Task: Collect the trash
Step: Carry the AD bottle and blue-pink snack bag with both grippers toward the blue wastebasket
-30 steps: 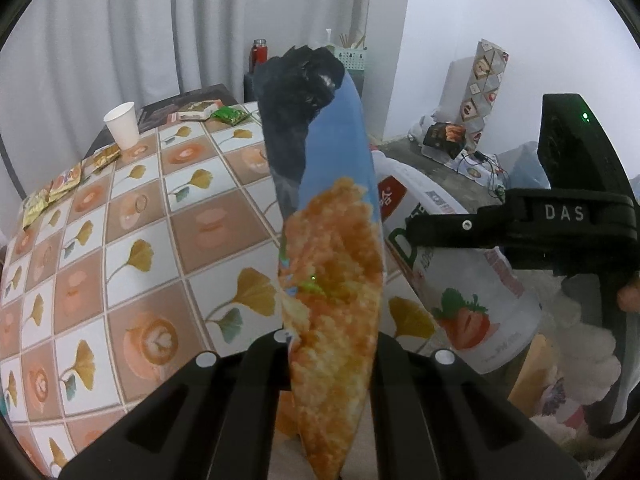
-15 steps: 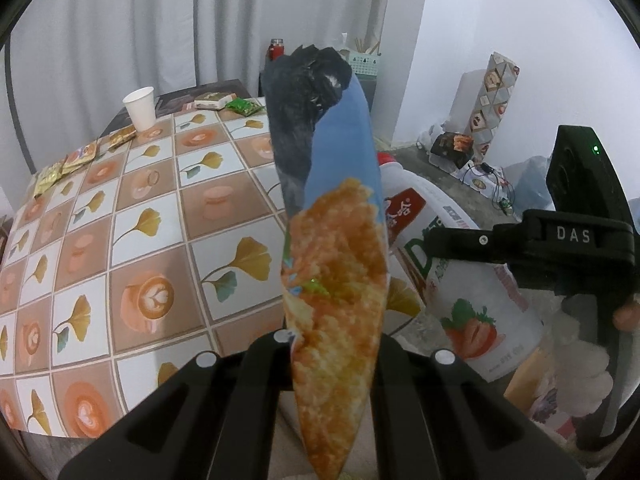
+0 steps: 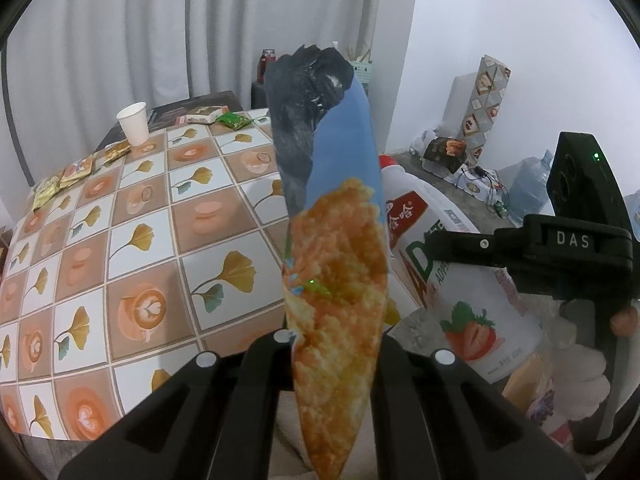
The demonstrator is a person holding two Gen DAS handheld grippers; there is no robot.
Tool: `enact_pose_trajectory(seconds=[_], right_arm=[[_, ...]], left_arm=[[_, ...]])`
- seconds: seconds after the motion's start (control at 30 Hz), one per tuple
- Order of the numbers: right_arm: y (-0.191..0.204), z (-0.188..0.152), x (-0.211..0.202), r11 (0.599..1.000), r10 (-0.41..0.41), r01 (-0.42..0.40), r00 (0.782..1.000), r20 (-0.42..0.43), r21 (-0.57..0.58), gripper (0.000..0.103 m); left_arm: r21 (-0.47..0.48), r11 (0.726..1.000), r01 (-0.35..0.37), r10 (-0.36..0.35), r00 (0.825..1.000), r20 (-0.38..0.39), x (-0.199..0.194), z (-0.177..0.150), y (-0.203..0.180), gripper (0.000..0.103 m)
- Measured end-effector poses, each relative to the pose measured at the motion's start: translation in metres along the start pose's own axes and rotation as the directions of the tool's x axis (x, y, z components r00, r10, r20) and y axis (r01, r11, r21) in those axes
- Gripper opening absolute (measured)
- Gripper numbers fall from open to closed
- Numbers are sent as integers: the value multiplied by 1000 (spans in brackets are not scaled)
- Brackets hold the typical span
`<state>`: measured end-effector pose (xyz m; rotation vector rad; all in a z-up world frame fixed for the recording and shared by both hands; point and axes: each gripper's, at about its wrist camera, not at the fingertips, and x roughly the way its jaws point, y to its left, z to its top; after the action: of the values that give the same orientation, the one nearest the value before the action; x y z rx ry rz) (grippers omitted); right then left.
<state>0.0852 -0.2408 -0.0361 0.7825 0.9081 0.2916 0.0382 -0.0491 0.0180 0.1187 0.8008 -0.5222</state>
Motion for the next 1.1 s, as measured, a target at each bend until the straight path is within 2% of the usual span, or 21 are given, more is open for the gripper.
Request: enact_pose_trajectory(seconds=[0.6, 1.1], right_arm=[[-18, 1, -25, 1000, 17, -18, 999, 39, 26, 57], [-37, 4, -49, 997, 30, -35, 995, 90, 62, 57]], left_arm=[[34, 999, 25, -24, 1000, -11, 13, 9, -5, 3], [90, 995, 53, -52, 999, -10, 26, 22, -24, 3]])
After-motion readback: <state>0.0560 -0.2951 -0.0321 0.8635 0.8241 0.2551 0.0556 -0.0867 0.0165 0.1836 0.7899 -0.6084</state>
